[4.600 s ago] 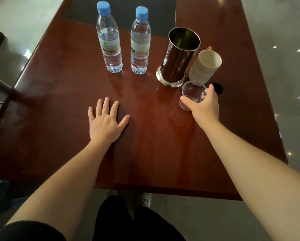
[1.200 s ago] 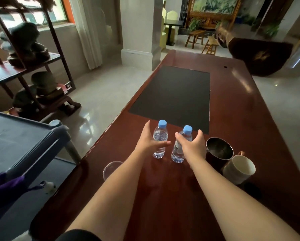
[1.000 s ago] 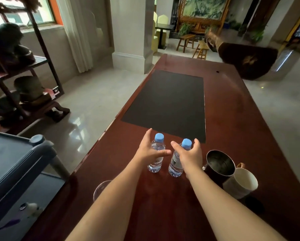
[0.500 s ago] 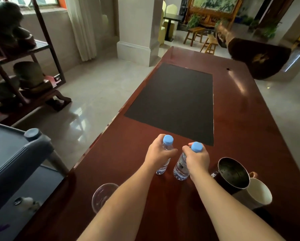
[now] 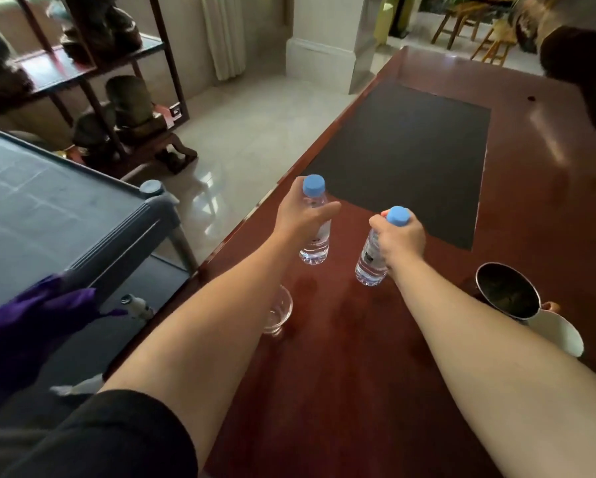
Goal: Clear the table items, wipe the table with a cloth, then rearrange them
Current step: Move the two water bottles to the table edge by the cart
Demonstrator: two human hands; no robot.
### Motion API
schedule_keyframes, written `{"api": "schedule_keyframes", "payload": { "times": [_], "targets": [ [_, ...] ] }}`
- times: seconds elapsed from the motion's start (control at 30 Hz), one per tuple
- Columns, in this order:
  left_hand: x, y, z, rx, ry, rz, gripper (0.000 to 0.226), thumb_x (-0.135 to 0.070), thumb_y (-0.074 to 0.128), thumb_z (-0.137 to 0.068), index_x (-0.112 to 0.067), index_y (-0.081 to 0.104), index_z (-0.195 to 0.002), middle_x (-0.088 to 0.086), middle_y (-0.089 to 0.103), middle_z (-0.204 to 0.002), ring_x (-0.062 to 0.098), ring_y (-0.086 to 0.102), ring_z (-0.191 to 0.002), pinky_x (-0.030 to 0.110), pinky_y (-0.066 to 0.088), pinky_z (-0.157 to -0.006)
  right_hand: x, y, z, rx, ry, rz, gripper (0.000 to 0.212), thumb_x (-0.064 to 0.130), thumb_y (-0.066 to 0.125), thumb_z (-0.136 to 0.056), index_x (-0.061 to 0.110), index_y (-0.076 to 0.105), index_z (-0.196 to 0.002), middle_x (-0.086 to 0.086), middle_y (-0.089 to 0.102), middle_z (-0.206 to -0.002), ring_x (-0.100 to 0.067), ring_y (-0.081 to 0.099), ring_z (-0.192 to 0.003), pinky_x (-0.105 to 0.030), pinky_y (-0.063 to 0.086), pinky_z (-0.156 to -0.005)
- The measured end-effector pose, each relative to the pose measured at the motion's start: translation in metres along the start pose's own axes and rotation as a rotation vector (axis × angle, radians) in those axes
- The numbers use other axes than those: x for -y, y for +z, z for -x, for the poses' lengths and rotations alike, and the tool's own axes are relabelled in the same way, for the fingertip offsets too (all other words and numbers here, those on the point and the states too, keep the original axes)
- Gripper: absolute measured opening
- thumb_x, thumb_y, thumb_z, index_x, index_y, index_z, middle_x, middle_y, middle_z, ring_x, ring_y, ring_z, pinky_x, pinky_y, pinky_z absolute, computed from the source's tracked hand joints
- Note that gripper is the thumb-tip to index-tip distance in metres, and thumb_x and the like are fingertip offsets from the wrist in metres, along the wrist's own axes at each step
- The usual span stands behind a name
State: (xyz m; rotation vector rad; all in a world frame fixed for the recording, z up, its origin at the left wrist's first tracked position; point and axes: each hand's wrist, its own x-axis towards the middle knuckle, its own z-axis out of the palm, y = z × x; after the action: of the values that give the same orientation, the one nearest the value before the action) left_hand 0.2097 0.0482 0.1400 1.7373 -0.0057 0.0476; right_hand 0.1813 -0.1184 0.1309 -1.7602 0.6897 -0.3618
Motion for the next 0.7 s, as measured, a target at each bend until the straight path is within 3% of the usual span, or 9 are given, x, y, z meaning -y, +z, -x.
{"api": "schedule_keyframes", "payload": {
  "times": [0.2,0.4,0.53,0.7],
  "targets": [
    [0.012,-0.088,0.033,-0.238,-0.037,-0.032,0.038,-0.023,0.083,-0.072,-0.034,0.051,-0.088,-0.008,0.062,-0.081,0.013,0.063,-0.075,0.039,0.056,-0.078,0.037,0.060,0.029,0.195,-0.075,-0.059,0.014,0.025,0.070,-0.070,0.024,0.062,-0.080,0.011,0.060,-0.074,-0.011,0.058,-0.070,-0.026,0.049,-0.069],
    [0.040,-0.157,0.090,-0.398,-0.133,-0.091,0.038,-0.025,0.082,-0.069,-0.024,0.054,-0.093,-0.002,0.062,-0.081,0.016,0.059,-0.076,0.050,0.055,-0.085,0.054,0.122,0.075,0.438,-0.105,-0.130,0.013,0.015,0.070,-0.073,0.021,0.059,-0.078,0.006,0.058,-0.070,-0.011,0.054,-0.063,-0.026,0.047,-0.063],
    [0.062,-0.180,0.124,-0.481,-0.199,-0.123,0.038,-0.019,0.083,-0.073,-0.023,0.054,-0.097,-0.001,0.064,-0.084,0.015,0.061,-0.076,0.043,0.055,-0.082,0.053,0.152,0.107,0.566,-0.110,-0.161,0.017,0.005,0.071,-0.074,0.015,0.058,-0.075,0.002,0.055,-0.065,-0.005,0.051,-0.051,-0.019,0.043,-0.049],
    [0.087,-0.189,0.159,-0.550,-0.225,-0.094,0.039,-0.017,0.083,-0.074,-0.033,0.053,-0.092,-0.005,0.063,-0.087,0.009,0.062,-0.078,0.030,0.052,-0.074,0.039,0.178,0.134,0.642,-0.164,-0.025,0.014,0.020,0.074,-0.071,0.016,0.062,-0.078,-0.002,0.063,-0.077,-0.022,0.058,-0.073,-0.037,0.050,-0.069]
  ]
}}
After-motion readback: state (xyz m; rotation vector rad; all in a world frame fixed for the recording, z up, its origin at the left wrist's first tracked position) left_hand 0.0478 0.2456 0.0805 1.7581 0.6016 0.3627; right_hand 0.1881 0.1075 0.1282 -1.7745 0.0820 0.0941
